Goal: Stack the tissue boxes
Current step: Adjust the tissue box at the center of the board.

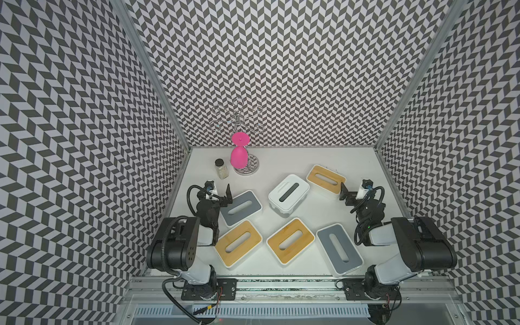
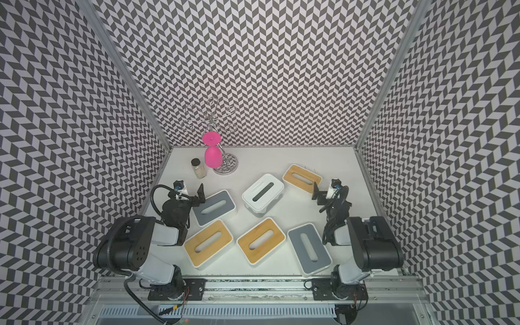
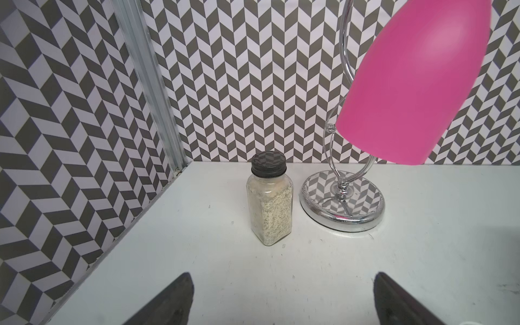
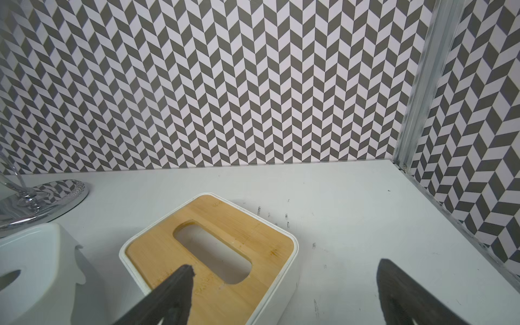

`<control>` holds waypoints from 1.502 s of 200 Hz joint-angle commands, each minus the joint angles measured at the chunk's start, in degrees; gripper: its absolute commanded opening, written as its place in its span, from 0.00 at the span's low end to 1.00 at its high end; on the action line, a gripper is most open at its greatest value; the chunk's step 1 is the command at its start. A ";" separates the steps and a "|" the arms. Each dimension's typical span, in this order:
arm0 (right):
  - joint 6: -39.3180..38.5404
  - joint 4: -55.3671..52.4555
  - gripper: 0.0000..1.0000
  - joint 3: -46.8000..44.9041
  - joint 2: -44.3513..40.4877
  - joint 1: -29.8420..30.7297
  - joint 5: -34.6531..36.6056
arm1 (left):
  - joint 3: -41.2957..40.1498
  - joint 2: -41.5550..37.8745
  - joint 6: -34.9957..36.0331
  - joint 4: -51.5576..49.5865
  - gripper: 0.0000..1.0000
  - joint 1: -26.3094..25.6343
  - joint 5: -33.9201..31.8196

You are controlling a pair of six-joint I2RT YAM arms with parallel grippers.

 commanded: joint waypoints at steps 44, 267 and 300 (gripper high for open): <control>-0.60 3.38 0.99 -0.51 0.48 0.33 0.64 | -0.28 -0.41 -0.08 1.15 0.99 -0.28 -0.53; -0.93 1.98 0.99 -0.36 -1.28 0.40 0.12 | -0.27 -0.90 0.16 1.37 1.00 -0.45 -0.52; -0.96 -8.64 0.99 2.52 -6.46 0.41 -0.63 | 1.84 -6.20 0.55 -7.59 1.00 -1.31 -1.05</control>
